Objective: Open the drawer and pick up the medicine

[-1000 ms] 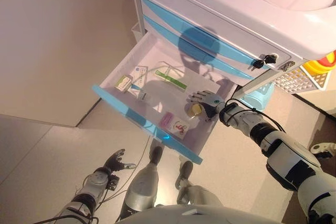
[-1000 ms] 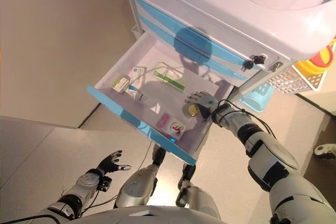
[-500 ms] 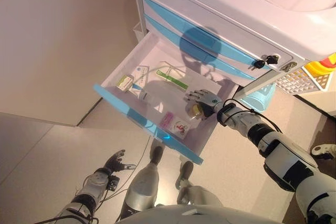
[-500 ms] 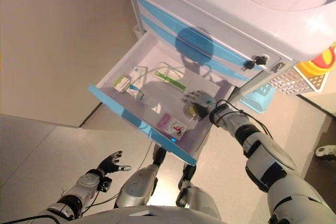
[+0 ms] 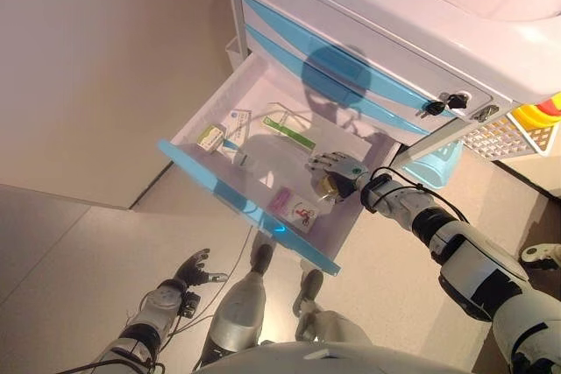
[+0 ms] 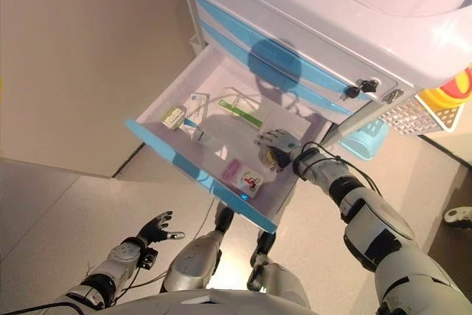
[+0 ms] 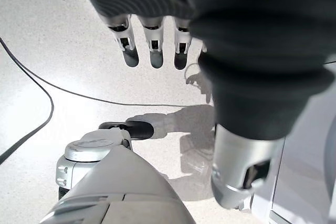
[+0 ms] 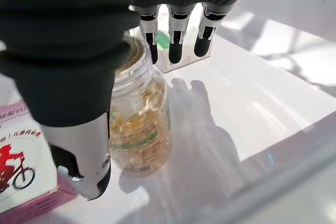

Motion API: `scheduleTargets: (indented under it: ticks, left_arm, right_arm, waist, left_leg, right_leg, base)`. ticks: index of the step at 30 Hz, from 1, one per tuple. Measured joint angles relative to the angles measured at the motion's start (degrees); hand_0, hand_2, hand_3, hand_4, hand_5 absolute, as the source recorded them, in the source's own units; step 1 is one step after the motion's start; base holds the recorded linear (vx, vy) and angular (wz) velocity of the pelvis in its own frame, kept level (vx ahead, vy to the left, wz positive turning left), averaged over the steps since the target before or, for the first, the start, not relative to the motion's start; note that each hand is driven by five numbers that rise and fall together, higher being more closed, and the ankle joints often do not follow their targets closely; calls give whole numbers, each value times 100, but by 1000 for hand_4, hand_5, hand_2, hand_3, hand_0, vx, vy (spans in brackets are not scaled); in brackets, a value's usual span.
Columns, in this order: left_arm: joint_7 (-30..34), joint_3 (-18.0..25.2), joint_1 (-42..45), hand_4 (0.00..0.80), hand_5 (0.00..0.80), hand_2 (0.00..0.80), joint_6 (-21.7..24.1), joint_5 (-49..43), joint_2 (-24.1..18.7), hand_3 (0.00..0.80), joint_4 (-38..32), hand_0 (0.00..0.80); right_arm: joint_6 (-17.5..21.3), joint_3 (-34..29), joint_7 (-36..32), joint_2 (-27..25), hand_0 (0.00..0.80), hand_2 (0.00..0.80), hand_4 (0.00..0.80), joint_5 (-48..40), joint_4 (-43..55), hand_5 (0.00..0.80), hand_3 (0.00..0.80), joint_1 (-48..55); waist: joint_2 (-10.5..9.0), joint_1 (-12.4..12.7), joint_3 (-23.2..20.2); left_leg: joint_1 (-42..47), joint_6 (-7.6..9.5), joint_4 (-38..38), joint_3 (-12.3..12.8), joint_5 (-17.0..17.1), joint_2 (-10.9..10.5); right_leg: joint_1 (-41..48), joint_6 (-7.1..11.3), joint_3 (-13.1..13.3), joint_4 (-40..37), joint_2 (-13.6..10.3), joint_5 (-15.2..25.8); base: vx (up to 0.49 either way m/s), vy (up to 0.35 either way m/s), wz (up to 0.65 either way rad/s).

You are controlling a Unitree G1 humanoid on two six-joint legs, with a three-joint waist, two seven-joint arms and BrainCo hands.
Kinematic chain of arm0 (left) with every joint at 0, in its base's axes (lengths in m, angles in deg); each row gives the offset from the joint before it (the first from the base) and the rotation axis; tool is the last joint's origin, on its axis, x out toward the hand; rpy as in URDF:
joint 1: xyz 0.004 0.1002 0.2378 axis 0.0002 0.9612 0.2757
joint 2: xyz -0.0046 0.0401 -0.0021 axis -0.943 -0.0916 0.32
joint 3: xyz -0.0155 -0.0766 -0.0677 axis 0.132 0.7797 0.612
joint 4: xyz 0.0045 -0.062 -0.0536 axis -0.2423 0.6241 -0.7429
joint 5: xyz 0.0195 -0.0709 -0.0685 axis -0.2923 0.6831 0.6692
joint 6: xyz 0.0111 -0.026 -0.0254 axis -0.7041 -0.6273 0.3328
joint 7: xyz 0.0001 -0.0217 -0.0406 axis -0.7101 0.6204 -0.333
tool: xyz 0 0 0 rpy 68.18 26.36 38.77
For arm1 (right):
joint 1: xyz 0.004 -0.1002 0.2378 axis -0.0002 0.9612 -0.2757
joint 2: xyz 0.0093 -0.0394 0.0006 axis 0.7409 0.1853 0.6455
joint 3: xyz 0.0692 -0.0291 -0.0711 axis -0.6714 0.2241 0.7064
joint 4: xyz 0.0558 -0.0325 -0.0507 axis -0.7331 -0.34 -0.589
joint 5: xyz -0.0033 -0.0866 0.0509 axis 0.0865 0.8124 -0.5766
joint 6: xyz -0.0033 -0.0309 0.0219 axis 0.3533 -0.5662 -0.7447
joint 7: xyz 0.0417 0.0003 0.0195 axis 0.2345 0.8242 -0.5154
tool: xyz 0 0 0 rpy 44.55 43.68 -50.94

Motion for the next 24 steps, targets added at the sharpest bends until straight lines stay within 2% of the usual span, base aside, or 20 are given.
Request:
scheduleTargets:
  ticks: [6, 7, 8, 10, 18, 24]
  left_arm:
    - [4, 0, 0, 0, 0, 0, -1, -9, -6, 0, 0, 0]
    - [4, 0, 0, 0, 0, 0, -1, -9, -6, 0, -1, 0]
    - [4, 0, 0, 0, 0, 0, -1, -10, -6, 0, -1, 0]
    - [4, 0, 0, 0, 0, 0, -3, -13, -7, 0, -1, 0]
    - [11, 1, 0, 0, 0, 0, -8, -66, -94, 0, -2, 0]
    - [12, 4, 0, 0, 0, 0, -9, -68, -171, 0, -2, 0]
  right_arm:
    - [-22, 0, -89, 20, 0, 0, 0, 1, -25, 0, 0, 48]
    - [-32, -1, -90, 19, 72, 72, 72, 0, -25, 72, 72, 47]
    - [-44, -1, -91, 19, 235, 235, 235, 1, -25, 235, 235, 48]
    - [-55, -1, -93, 21, 800, 800, 800, 1, -25, 800, 800, 47]
    - [-66, -9, -95, 30, 800, 800, 800, 2, -16, 800, 800, 42]
    - [-108, -106, -119, 54, 800, 800, 800, 6, -15, 800, 800, 49]
  waist:
    - [-13, 13, 7]
    - [-17, 12, 9]
    - [-19, 12, 10]
    - [-30, 13, 15]
    - [-156, 18, 75]
    - [-156, 18, 76]
  left_leg:
    - [3, -1, 1, -29, 1, -1]
    - [4, -1, 1, -29, 1, -1]
    - [5, -1, 1, -29, 1, -2]
    - [5, -1, 1, -28, 1, -2]
    - [24, -1, 2, -28, 2, -2]
    - [33, 1, 3, -28, 3, -4]
  right_leg:
    - [13, 0, -21, -1, 1, 0]
    - [15, 0, -23, -1, 1, 0]
    - [17, 0, -26, -1, 1, 0]
    - [17, 0, -28, -1, 1, 0]
    - [39, 1, -37, -3, 1, 0]
    - [47, 1, -36, -2, -1, 0]
  base:
    - [2, -2, 1]
    - [0, 0, 0]
    - [0, 0, 0]
    - [0, 0, 0]
    - [0, 0, 0]
    - [0, 0, 0]
